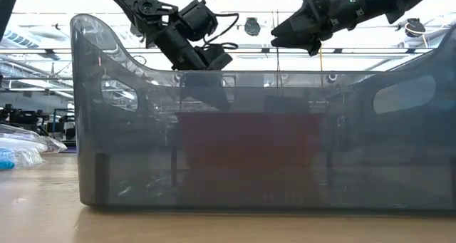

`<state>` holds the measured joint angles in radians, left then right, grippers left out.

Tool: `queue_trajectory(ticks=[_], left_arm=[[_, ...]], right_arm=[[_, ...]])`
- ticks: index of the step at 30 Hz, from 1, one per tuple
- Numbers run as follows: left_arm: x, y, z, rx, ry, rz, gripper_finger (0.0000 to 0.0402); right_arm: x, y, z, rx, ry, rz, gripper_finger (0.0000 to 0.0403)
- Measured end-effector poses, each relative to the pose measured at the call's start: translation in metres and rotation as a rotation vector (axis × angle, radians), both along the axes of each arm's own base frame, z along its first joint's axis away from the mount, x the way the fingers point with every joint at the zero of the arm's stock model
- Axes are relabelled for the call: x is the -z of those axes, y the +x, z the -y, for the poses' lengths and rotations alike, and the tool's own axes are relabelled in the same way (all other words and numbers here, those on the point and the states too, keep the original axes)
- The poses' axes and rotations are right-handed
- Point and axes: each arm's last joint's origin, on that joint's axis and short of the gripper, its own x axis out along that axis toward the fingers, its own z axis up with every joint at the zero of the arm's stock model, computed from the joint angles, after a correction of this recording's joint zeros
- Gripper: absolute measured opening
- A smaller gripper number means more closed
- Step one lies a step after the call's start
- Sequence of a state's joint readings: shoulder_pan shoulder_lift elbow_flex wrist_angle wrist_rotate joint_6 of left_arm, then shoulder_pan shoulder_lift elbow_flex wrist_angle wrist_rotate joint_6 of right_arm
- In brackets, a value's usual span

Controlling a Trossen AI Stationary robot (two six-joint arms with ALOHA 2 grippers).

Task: Pick & Place Toothbrushes
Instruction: Put the orange toothbrush into the white basket, then put the purple toothbrush into the black bin

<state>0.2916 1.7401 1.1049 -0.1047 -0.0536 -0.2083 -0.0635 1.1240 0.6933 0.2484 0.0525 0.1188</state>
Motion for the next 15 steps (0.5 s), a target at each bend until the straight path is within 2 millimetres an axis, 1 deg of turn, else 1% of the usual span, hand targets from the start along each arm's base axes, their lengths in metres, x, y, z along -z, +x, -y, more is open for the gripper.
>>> queue_trajectory(ticks=[8, 11, 15], left_arm=[[-0.0005, 0.0004, -0.0001, 0.022, 0.025, -0.002, 0.0127], [-0.0022, 0.0000, 0.0000, 0.038, 0.043, -0.003, 0.0139], [-0.0088, -0.0016, 0.0017, 0.037, 0.044, 0.017, 0.0144]], right_arm=[[0.0009, -0.0002, 0.0000, 0.000, 0.000, -0.009, 0.0164], [0.0021, -0.0006, -0.0001, 0.000, 0.002, -0.023, 0.0164], [0.0054, -0.0016, -0.0001, 0.004, 0.023, -0.056, 0.0164]])
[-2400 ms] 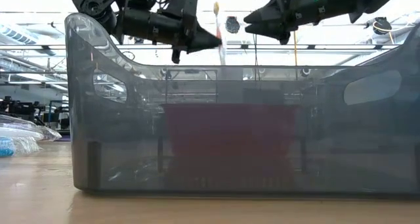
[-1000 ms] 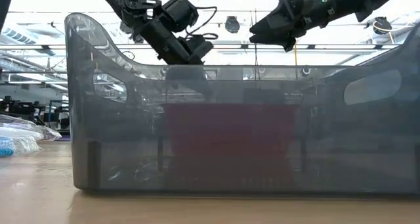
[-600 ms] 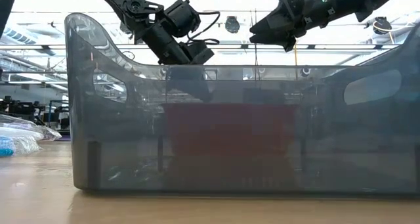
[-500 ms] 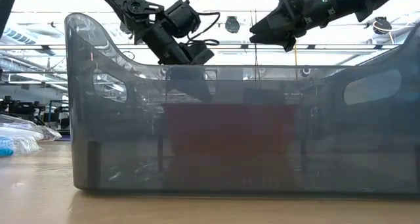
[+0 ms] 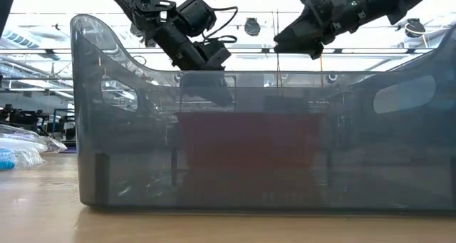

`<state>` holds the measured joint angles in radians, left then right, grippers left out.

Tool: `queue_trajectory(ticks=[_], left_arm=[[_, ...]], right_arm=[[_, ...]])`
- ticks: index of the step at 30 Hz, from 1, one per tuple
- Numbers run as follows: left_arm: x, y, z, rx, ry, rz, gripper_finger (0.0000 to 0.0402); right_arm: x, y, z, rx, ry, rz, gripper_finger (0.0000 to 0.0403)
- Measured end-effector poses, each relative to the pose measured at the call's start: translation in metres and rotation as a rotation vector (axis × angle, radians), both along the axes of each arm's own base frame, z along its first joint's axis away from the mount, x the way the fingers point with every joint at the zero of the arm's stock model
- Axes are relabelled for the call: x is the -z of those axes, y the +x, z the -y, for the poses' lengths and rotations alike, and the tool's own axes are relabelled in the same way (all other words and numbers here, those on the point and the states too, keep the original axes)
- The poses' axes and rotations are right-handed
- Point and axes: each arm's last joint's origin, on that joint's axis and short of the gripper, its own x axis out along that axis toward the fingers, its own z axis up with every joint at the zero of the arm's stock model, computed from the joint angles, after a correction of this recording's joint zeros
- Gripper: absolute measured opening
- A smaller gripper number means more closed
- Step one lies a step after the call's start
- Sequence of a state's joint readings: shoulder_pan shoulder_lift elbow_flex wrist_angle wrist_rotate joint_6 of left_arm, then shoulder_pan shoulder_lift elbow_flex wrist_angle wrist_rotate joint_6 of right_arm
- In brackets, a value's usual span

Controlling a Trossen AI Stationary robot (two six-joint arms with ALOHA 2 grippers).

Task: Pick & Place Toothbrushes
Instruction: Put the purple toothbrush into the black bin

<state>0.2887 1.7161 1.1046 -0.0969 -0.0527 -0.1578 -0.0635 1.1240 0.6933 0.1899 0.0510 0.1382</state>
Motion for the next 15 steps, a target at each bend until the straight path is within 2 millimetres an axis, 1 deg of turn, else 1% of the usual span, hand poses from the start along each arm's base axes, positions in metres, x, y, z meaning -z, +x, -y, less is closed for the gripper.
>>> queue_trajectory(ticks=[2, 4, 6, 11, 15], left_arm=[[-0.004, -0.003, 0.003, 0.011, -0.008, -0.008, 0.0145], [-0.009, -0.006, 0.008, 0.060, -0.025, -0.012, 0.0145], [-0.014, -0.013, 0.015, 0.114, -0.063, -0.052, 0.0145], [-0.021, -0.041, 0.040, 0.164, -0.151, -0.259, 0.0145], [-0.029, -0.063, 0.065, 0.114, -0.162, -0.405, 0.0145]], right_arm=[[0.002, -0.001, 0.000, 0.001, 0.006, -0.021, 0.0164], [0.003, -0.001, 0.000, 0.002, 0.009, -0.036, 0.0164], [0.005, -0.002, 0.000, 0.002, 0.010, -0.054, 0.0164], [0.005, -0.002, 0.000, 0.002, 0.010, -0.053, 0.0164], [0.005, -0.002, 0.000, 0.001, 0.006, -0.053, 0.0164]])
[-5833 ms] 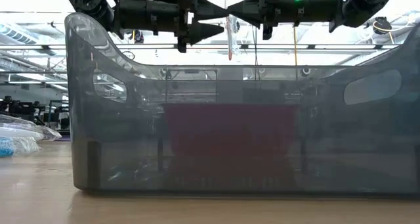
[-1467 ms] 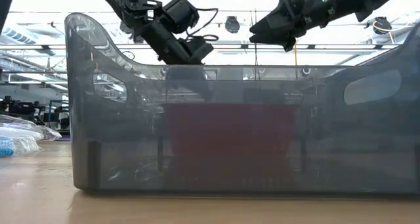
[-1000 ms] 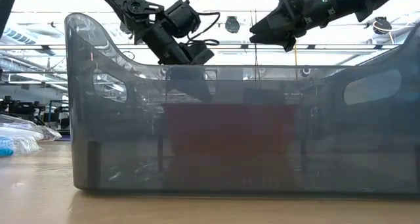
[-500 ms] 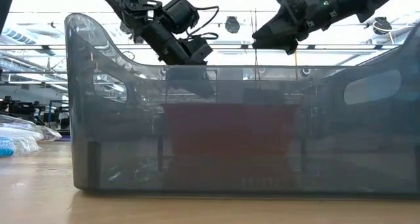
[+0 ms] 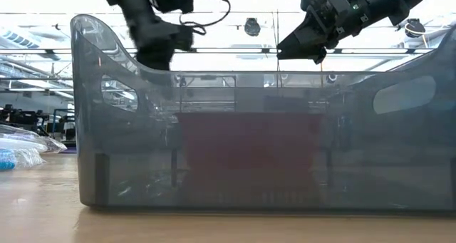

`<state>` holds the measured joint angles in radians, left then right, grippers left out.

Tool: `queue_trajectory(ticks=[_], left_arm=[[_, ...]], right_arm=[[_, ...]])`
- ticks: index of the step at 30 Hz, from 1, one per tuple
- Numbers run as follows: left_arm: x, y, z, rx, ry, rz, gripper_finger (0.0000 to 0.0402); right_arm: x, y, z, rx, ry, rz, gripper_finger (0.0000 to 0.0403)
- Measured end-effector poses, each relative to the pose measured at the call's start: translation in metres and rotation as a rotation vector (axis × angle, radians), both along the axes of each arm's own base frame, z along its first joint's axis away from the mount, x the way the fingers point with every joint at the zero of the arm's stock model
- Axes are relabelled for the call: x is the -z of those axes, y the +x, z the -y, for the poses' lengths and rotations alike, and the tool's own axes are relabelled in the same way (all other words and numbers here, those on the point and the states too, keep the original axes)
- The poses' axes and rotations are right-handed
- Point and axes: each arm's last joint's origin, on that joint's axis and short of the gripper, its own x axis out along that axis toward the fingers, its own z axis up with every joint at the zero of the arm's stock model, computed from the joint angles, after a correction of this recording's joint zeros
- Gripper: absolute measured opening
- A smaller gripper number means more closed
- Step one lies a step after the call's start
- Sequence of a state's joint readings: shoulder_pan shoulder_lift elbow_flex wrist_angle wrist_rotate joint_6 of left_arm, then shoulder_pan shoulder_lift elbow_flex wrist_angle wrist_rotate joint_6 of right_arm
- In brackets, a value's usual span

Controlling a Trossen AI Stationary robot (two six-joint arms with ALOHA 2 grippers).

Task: Pick & Place Toothbrushes
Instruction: Put the purple toothbrush into the black bin

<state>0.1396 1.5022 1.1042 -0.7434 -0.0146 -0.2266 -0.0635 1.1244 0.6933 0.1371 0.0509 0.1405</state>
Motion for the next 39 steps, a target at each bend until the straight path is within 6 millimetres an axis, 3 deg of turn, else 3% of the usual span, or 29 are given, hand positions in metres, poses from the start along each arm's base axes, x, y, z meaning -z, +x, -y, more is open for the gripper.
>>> queue_trajectory(ticks=[6, 16, 25, 39], left_arm=[[-0.002, -0.023, 0.043, -0.056, -0.040, -0.146, 0.0145], [0.029, -0.054, 0.095, -0.306, -0.077, -0.335, 0.0145], [0.045, -0.071, 0.112, -0.539, -0.151, -0.399, 0.0145], [0.045, -0.081, 0.124, -0.660, -0.155, -0.449, 0.0145]], right_arm=[[0.000, 0.000, 0.000, -0.001, -0.002, -0.001, 0.0164], [0.000, 0.000, 0.000, -0.002, -0.002, -0.001, 0.0164], [0.000, 0.000, 0.000, -0.002, -0.002, -0.001, 0.0164], [0.000, 0.000, 0.000, -0.003, -0.006, -0.001, 0.0164]])
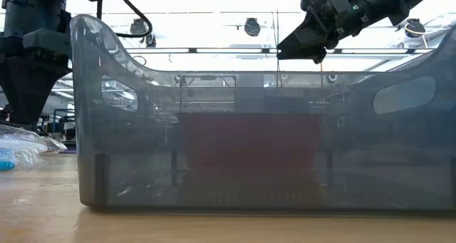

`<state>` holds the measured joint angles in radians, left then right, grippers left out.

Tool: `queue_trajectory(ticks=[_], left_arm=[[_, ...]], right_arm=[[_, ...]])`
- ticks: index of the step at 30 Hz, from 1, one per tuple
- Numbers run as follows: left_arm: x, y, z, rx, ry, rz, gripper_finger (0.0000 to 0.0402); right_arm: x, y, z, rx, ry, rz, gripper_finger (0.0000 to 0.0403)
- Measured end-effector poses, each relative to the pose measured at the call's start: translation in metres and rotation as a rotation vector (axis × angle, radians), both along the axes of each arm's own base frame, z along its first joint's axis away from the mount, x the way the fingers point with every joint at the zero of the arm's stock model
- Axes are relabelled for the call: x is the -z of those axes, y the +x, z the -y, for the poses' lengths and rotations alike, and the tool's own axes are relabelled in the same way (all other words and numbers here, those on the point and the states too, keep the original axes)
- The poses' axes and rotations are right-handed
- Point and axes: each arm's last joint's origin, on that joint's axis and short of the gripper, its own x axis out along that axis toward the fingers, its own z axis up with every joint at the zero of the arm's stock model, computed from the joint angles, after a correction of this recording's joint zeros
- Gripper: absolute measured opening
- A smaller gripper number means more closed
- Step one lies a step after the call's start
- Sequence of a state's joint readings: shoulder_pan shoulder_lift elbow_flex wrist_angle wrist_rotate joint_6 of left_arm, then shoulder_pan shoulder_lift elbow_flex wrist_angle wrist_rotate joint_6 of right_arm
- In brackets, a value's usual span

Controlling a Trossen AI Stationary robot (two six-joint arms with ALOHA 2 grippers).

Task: Pick & Place Toothbrushes
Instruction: Put the purple toothbrush into the black bin

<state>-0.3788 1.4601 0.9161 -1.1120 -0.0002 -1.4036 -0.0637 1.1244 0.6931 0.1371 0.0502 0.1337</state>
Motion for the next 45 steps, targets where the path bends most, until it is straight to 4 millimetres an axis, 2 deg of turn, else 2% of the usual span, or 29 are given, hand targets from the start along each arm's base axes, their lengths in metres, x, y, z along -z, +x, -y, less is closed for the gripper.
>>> queue_trajectory(ticks=[9, 24, 27, 33, 45], left_arm=[[0.002, 0.000, 0.009, -0.017, 0.000, 0.020, 0.0145], [0.023, 0.010, 0.016, -0.009, -0.013, -0.048, 0.0141], [0.023, 0.010, 0.015, -0.008, -0.013, -0.047, 0.0115], [0.023, 0.011, 0.013, 0.002, -0.015, -0.046, 0.0013], [0.016, 0.013, 0.009, 0.048, -0.038, -0.055, 0.0001]], right_arm=[[0.000, 0.000, 0.000, -0.003, -0.007, -0.001, 0.0165], [0.000, 0.000, 0.000, -0.004, -0.006, -0.001, 0.0165], [0.000, 0.000, 0.000, -0.003, -0.006, -0.001, 0.0165], [0.000, 0.000, 0.000, -0.003, -0.007, -0.001, 0.0165], [0.000, 0.000, 0.000, -0.003, -0.007, 0.000, 0.0165]])
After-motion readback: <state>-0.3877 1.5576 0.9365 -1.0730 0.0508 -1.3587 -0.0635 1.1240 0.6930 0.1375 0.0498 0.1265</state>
